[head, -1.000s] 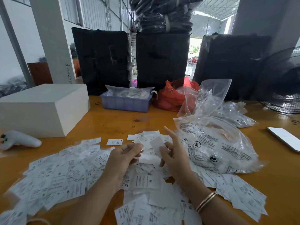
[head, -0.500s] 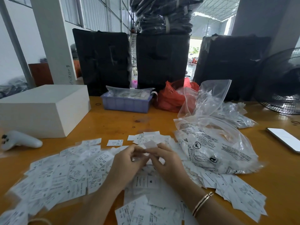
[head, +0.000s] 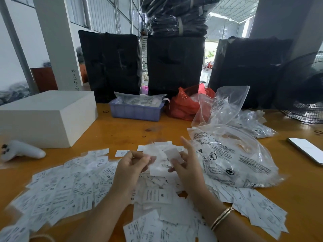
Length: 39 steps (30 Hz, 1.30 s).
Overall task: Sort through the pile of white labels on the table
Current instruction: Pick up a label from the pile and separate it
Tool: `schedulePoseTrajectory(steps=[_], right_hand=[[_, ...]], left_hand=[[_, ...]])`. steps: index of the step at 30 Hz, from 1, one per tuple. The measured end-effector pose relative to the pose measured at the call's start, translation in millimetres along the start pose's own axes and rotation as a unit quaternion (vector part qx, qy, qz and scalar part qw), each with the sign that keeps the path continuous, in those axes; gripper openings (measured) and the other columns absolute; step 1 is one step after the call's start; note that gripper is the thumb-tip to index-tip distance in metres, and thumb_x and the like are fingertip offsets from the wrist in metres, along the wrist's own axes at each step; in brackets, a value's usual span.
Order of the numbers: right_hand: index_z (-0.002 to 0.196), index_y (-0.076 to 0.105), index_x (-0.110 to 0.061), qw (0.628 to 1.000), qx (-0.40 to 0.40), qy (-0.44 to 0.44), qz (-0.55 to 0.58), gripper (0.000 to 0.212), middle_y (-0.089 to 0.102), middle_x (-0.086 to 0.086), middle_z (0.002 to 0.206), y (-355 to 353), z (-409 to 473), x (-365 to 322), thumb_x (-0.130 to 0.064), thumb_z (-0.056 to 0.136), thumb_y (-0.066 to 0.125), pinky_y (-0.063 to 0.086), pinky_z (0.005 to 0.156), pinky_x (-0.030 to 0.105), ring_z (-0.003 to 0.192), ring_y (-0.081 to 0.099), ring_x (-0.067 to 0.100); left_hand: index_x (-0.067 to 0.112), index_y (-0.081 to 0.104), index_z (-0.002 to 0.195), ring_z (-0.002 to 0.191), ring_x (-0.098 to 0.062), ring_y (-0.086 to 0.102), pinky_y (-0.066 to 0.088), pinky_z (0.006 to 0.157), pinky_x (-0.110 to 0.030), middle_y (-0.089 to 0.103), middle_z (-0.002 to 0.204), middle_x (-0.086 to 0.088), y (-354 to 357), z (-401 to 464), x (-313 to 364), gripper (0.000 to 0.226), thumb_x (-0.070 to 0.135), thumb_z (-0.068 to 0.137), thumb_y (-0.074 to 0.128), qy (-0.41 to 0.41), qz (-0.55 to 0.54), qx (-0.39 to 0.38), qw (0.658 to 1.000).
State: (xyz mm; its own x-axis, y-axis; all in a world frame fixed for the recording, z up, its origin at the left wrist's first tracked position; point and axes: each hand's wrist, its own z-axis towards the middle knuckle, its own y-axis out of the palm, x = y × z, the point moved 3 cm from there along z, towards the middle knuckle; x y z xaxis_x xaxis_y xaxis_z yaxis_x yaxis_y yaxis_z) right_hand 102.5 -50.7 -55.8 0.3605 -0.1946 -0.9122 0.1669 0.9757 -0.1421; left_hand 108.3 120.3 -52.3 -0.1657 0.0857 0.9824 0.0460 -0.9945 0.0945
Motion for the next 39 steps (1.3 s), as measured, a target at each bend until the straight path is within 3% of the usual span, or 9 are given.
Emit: schedulePoseTrajectory(steps=[3,7,12,18,23,26,31,35,39], right_hand=[[0.101,0.06,-0.041,0.999,0.047,0.001,-0.016,0.04,0.066,0.001,0.085,-6.9,2.0,-0.8,-0.002,0.089,0.059,0.05,0.065,0.019,0.073,0.062,0.012],[0.065,0.073,-0.032,0.994,0.07,0.037,0.072,0.048,0.061,-0.009,0.103,-10.4,4.7,0.2,0.009,0.083,0.058,0.046,0.073,0.012,0.094,0.058,-0.003],[0.076,0.076,-0.029,0.991,0.041,0.063,0.107,0.041,0.071,-0.01,0.091,-7.6,4.4,1.5,0.004,0.087,0.055,0.052,0.073,0.019,0.082,0.066,0.004],[0.097,0.076,-0.031,0.969,0.03,0.083,0.23,0.038,0.071,-0.009,0.105,-10.2,4.1,6.6,-0.004,0.092,0.05,0.05,0.083,0.023,0.097,0.065,0.007],[0.101,0.073,-0.035,0.953,0.024,0.093,0.287,0.038,0.056,-0.006,0.066,-9.1,6.8,5.8,-0.005,0.08,0.066,0.052,0.077,0.019,0.074,0.061,0.011],[0.102,0.072,-0.04,0.955,0.015,0.097,0.278,0.039,0.046,-0.01,0.061,-7.9,7.0,4.5,-0.016,0.07,0.071,0.051,0.08,0.021,0.071,0.054,0.01],[0.09,0.076,-0.023,0.923,-0.008,0.11,0.368,0.025,0.069,0.005,0.081,-5.0,7.7,2.9,-0.01,0.068,0.071,0.055,0.075,0.024,0.082,0.068,0.018],[0.091,0.071,-0.014,0.905,-0.015,0.119,0.409,0.022,0.07,0.008,0.082,-4.6,8.0,2.5,-0.005,0.071,0.068,0.056,0.071,0.027,0.078,0.068,0.018],[0.1,0.066,-0.009,0.927,-0.011,0.128,0.354,0.031,0.062,0.011,0.083,-2.1,6.7,1.6,-0.009,0.069,0.07,0.054,0.074,0.028,0.079,0.064,0.02]], left_hand=[[0.014,0.061,0.096,0.085,-0.006,0.07,0.05,0.069,-0.02,0.075,0.087,0.005,1.9,-1.5,0.6,0.009,0.014,0.088,0.064,-0.002,0.014,-0.011,1.0],[0.022,0.068,0.09,0.08,-0.002,0.069,0.05,0.062,-0.01,0.074,0.083,0.008,2.6,-4.1,1.7,0.008,0.018,0.083,0.069,0.031,0.066,-0.019,0.997],[0.03,0.07,0.084,0.079,0.002,0.063,0.047,0.064,-0.006,0.071,0.081,0.018,5.9,-4.9,3.2,0.008,0.023,0.081,0.071,0.088,0.179,-0.047,0.979],[0.037,0.068,0.082,0.08,0.009,0.06,0.045,0.065,-0.004,0.067,0.078,0.027,8.9,-5.8,2.7,0.015,0.022,0.082,0.071,0.112,0.227,-0.067,0.965],[0.04,0.067,0.081,0.08,0.006,0.063,0.046,0.065,-0.005,0.07,0.077,0.02,10.4,-5.7,0.5,0.015,0.025,0.082,0.071,0.1,0.234,-0.078,0.964],[0.04,0.067,0.08,0.078,0.004,0.065,0.049,0.064,-0.007,0.071,0.077,0.017,11.1,-5.1,-0.2,0.016,0.025,0.082,0.071,0.098,0.23,-0.089,0.964],[0.043,0.065,0.08,0.076,0.004,0.065,0.051,0.064,-0.01,0.069,0.075,0.025,12.5,-6.0,-1.5,0.018,0.026,0.083,0.07,0.098,0.239,-0.104,0.96],[0.045,0.064,0.079,0.077,0.006,0.063,0.05,0.063,-0.008,0.067,0.074,0.03,12.2,-5.4,-2.0,0.02,0.027,0.083,0.07,0.1,0.244,-0.106,0.959],[0.044,0.065,0.08,0.077,0.007,0.063,0.05,0.063,-0.008,0.067,0.078,0.031,12.0,-5.2,-1.7,0.017,0.028,0.083,0.07,0.103,0.24,-0.105,0.96]])
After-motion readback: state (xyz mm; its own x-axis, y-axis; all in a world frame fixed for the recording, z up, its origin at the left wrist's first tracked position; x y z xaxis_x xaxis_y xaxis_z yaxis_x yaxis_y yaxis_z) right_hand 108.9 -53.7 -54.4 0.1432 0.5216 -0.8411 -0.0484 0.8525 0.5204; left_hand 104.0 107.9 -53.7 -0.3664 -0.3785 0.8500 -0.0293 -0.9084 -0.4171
